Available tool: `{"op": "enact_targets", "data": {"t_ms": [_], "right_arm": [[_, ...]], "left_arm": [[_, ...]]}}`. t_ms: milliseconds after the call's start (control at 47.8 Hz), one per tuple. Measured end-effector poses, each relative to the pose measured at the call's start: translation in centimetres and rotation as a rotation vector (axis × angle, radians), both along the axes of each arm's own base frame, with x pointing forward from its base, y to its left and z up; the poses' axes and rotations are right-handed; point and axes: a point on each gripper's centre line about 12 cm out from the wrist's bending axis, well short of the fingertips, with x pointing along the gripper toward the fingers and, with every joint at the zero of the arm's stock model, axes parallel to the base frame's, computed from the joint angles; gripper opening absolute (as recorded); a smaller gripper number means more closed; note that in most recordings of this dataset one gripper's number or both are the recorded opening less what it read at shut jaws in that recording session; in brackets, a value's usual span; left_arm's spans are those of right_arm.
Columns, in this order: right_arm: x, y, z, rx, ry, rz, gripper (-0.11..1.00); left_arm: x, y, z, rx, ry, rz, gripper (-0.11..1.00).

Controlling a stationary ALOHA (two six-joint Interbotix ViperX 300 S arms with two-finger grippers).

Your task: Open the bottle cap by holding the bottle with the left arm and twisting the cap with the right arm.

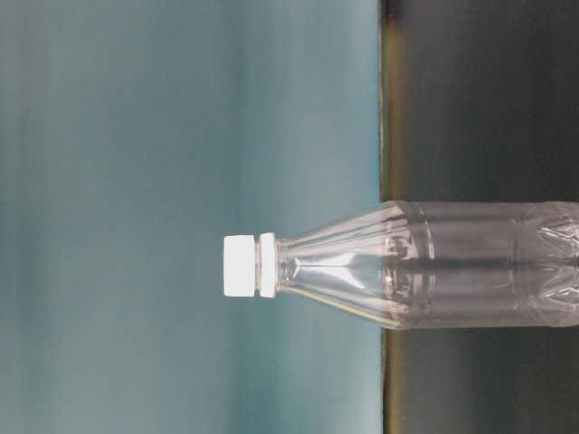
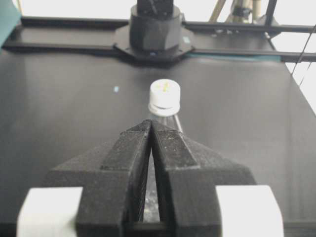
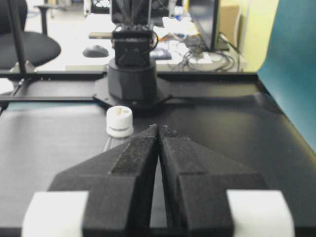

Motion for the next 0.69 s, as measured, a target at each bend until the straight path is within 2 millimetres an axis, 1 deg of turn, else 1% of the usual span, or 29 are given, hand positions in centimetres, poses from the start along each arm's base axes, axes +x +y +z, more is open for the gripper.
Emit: {"op": "enact_targets", "data": {"t_ms": [21,63,84,125,209,356,439,460,544,690], "right_arm": [[0.0,0.0,0.0,0.002,0.0,0.0,0.03],[0.0,0.0,0.0,0.005,0.003,0.0,0.08],[0.1,0.0,-0.2,0.005,0.014,0.0,0.07],[0.2,0.0,-0.3,0.009,0.032,0.001,0.01],[0.5,0.0,-0.7,0.018,0.087,-0.002,0.0],[1.1,-0.3,-1.2,0.022,0.166,-0.016,0.0],[1.3,-0.3,-1.3,0.023,0.195,-0.017,0.0],[1.3,-0.3,-1.3,0.023,0.199,-0.017,0.0],[1.4,-0.3,-1.5,0.023,0.215,-0.017,0.0],[1.5,-0.3,-1.6,0.026,0.222,-0.016,0.0]], "left_arm": [[0.1,0.0,0.0,0.003,0.002,-0.001,0.14],[0.4,0.0,0.2,0.024,0.005,0.0,0.14],[0.7,0.0,0.3,0.032,0.006,0.0,0.11],[1.1,0.1,0.4,0.034,0.012,0.002,0.09],[2.0,0.1,0.7,0.039,0.012,0.004,0.09],[3.4,0.1,1.9,0.042,-0.034,0.002,0.1],[4.3,0.1,2.5,0.043,-0.063,0.0,0.15],[4.5,0.1,2.6,0.043,-0.069,-0.001,0.17],[5.7,0.0,2.5,0.044,-0.066,-0.005,0.35],[8.2,-0.2,1.5,0.028,-0.023,-0.016,0.78]]}}
